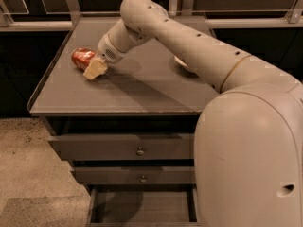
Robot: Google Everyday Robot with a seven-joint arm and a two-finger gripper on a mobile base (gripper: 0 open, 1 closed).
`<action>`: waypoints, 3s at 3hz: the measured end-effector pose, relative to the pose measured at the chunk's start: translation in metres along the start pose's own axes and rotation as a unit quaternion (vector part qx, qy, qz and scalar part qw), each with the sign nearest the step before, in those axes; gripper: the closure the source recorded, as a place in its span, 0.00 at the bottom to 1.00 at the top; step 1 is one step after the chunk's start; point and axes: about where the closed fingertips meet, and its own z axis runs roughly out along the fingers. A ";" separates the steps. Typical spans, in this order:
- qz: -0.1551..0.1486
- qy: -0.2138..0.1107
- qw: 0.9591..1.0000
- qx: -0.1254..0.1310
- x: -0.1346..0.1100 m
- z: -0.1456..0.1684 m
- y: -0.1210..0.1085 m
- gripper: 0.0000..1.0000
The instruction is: Place coke can into bottom drawer
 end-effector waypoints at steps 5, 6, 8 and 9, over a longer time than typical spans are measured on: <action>0.083 -0.016 0.996 -0.031 0.009 -0.214 0.127 1.00; 0.124 -0.010 0.992 0.014 0.028 -0.269 0.167 1.00; 0.155 -0.002 0.986 0.059 0.046 -0.318 0.207 1.00; 0.194 -0.015 0.977 0.081 0.071 -0.324 0.215 1.00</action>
Offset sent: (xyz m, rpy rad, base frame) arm -0.0535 -0.0536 0.0830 0.0268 0.0406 0.1364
